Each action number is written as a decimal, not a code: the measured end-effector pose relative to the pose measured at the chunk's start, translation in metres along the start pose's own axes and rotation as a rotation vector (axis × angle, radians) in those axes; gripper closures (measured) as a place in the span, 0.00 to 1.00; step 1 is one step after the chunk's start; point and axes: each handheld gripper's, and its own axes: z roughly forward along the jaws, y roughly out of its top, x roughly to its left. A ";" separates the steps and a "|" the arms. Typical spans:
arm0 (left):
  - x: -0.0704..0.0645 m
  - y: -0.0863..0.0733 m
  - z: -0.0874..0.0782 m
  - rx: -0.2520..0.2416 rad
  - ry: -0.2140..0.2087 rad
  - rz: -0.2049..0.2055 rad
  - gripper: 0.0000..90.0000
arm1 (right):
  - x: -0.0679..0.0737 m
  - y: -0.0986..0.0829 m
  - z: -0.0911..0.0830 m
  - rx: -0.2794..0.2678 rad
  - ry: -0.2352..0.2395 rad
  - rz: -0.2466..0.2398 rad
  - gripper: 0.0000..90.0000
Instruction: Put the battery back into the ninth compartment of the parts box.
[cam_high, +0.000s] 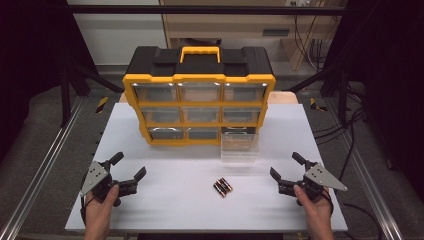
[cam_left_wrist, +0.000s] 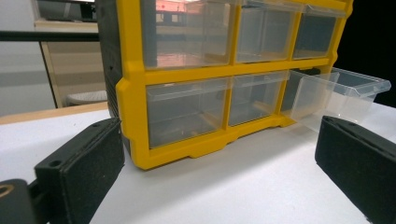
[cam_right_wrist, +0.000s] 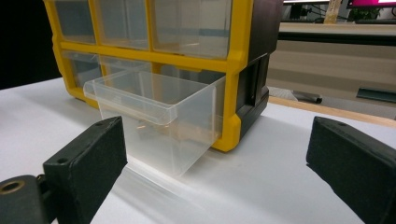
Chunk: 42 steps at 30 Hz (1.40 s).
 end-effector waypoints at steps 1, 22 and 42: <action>0.000 0.000 0.001 0.002 -0.003 0.006 0.01 | 0.001 0.000 0.001 0.005 0.002 -0.001 0.05; 0.001 0.002 -0.004 -0.003 0.026 0.004 0.01 | 0.037 0.010 0.014 0.216 0.088 -0.046 0.07; 0.000 0.003 -0.004 -0.001 0.032 0.019 0.01 | 0.093 0.030 0.061 0.594 0.125 -0.063 0.17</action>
